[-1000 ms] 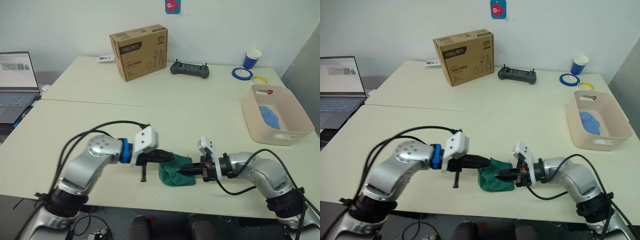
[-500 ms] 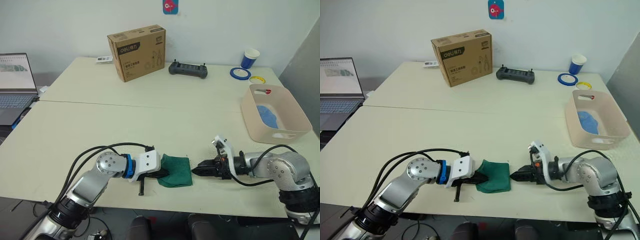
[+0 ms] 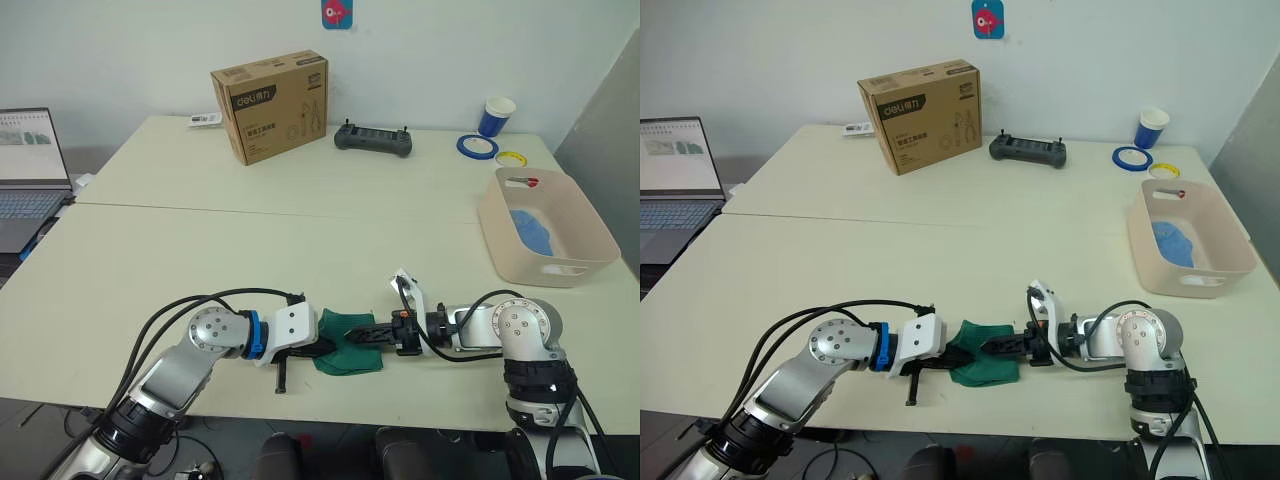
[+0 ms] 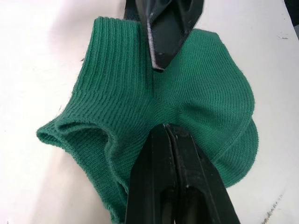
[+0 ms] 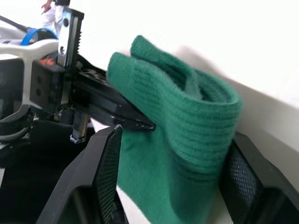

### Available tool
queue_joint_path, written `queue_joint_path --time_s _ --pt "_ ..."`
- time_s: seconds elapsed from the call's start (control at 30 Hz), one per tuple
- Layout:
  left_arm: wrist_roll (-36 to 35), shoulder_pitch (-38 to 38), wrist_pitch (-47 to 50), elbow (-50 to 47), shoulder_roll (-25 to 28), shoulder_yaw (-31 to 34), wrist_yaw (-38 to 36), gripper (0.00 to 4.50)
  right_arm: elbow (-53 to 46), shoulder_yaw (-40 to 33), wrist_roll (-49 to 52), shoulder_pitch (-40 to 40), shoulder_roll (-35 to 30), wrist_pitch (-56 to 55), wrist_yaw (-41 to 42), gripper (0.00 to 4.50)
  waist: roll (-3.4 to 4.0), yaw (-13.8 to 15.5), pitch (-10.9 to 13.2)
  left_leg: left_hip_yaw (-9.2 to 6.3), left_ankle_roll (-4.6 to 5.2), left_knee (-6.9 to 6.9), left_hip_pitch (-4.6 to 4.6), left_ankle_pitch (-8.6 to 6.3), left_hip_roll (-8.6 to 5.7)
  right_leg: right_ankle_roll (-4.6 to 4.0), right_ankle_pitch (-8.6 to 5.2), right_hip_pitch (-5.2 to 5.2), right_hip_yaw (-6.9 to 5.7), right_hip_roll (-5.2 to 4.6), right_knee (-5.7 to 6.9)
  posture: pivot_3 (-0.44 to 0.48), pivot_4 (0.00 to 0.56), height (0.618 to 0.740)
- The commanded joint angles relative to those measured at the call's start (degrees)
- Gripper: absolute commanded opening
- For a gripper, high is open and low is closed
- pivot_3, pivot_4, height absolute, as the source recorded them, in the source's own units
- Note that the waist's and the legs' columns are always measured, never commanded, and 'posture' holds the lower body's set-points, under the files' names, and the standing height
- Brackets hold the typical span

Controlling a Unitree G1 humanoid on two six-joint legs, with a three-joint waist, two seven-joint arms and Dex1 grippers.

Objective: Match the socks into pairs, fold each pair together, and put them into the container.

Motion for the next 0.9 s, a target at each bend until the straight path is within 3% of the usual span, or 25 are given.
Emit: queue_joint_path --time_s 0.03,0.23,0.4,0.5,0.7,0.9 --pt "1.4 1.7 1.5 1.1 1.4 0.0 0.2 0.0 -0.7 -1.6 3.4 -0.3 -0.3 0.4 -1.3 2.13 0.0 0.0 0.0 -0.01 0.0 -0.02 0.0 0.0 0.0 0.0 0.0 0.0 0.0 0.0 0.0 0.0 0.15 0.74" --pt "1.1 2.0 0.4 1.1 1.2 0.7 0.1 0.0 -1.4 -1.3 4.1 0.1 -0.3 0.4 -2.7 0.08 0.02 -0.2 0.0 -0.01 0.0 -0.02 0.02 0.0 0.01 0.0 0.0 -0.01 0.01 0.01 0.01 0.0 0.15 0.74" --pt "-3.6 2.0 1.1 -0.6 0.6 4.4 -0.6 0.0 -2.5 -2.6 3.9 -0.2 0.0 0.2 -2.9 0.03 0.02 -0.2 0.0 -0.01 0.0 -0.04 0.01 0.0 0.01 0.0 0.0 -0.02 0.0 0.01 0.01 0.0 0.15 0.74" --pt "-15.3 1.7 9.4 -6.8 0.7 11.6 -1.1 0.6 -4.4 -5.1 4.6 -0.9 -2.1 -1.1 -1.4 0.0 0.0 -0.3 0.1 -0.02 0.0 -0.05 -0.04 0.0 0.01 0.0 0.0 -0.06 -0.01 0.01 0.0 0.0 0.15 0.74" --pt "-31.3 -2.8 24.1 -14.6 2.0 21.2 2.2 2.52 -11.7 -10.6 7.5 -1.7 -6.4 -3.2 0.4 0.0 -0.04 0.0 0.1 -0.04 0.0 -0.03 -0.17 0.0 -0.01 0.02 -0.02 -0.1 -0.06 -0.03 -0.09 0.0 0.15 0.74" --pt "-34.5 -17.3 28.2 -9.5 -3.7 21.3 8.7 4.42 -15.5 -17.6 5.4 -5.6 -12.2 -9.6 -2.4 0.0 -0.07 0.2 0.1 -0.06 0.0 0.04 -0.17 0.0 -0.05 0.08 0.02 -0.07 -0.08 -0.02 -0.07 0.0 0.15 0.74"
